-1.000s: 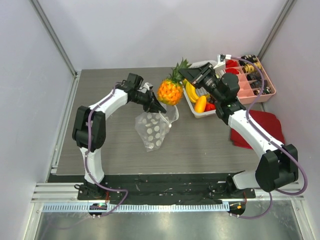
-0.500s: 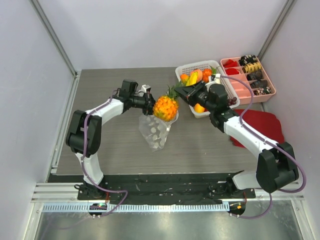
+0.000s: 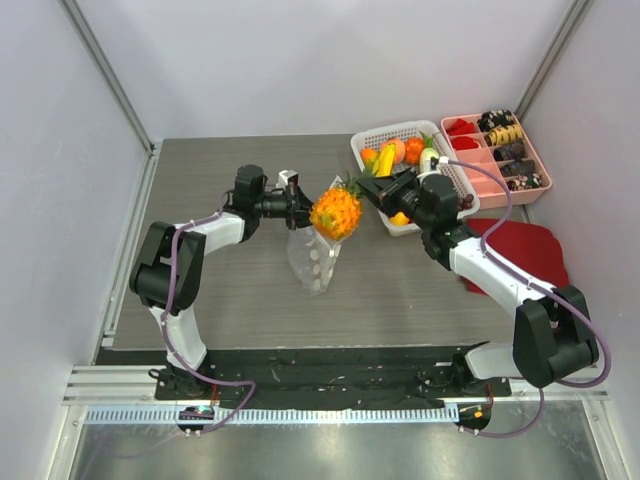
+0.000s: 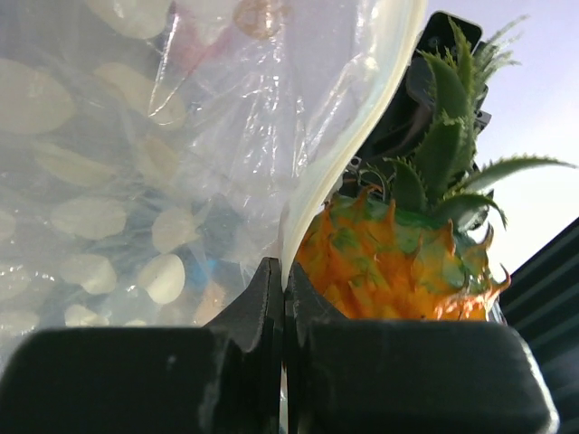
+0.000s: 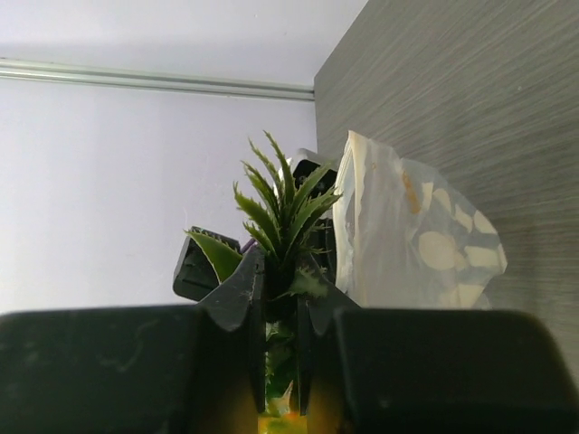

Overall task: Place the food in the zip-top bag and seal the zipper
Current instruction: Place the fake fruit in the zipper food storage bag.

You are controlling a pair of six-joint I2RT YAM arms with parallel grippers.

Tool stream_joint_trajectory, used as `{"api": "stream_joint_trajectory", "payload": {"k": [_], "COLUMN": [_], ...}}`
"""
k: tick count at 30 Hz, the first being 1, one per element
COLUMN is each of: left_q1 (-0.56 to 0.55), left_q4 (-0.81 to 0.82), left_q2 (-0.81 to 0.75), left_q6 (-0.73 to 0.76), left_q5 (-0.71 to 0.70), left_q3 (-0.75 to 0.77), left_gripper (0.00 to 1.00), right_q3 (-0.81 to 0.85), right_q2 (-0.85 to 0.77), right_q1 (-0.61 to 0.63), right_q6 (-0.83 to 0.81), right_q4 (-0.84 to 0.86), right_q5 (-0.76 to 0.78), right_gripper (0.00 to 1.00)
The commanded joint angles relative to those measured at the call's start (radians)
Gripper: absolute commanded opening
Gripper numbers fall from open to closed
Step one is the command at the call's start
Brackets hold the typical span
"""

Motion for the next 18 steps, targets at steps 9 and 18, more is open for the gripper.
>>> {"api": "stream_joint_trajectory", "payload": {"k": [9, 18], "left_q1": [0.029, 0.041], "left_q4": [0.185, 0.185], "left_q2": [-0.077, -0.072], "left_q6": [-0.08, -0.074], "left_q5": [0.095, 0.094], "left_q3": [0.016, 0.045], "left_gripper": [0.0, 0.0], "right_q3": [-0.044, -0.021], "right_q2": [-0.016, -0.037], "right_q1": [-0.088, -0.082], "right_q6": [-0.196, -0.288], "right_q4": [-0.059, -0.085], "right_q5": [0.012, 0.005], "right_gripper": [0.01, 0.01]}}
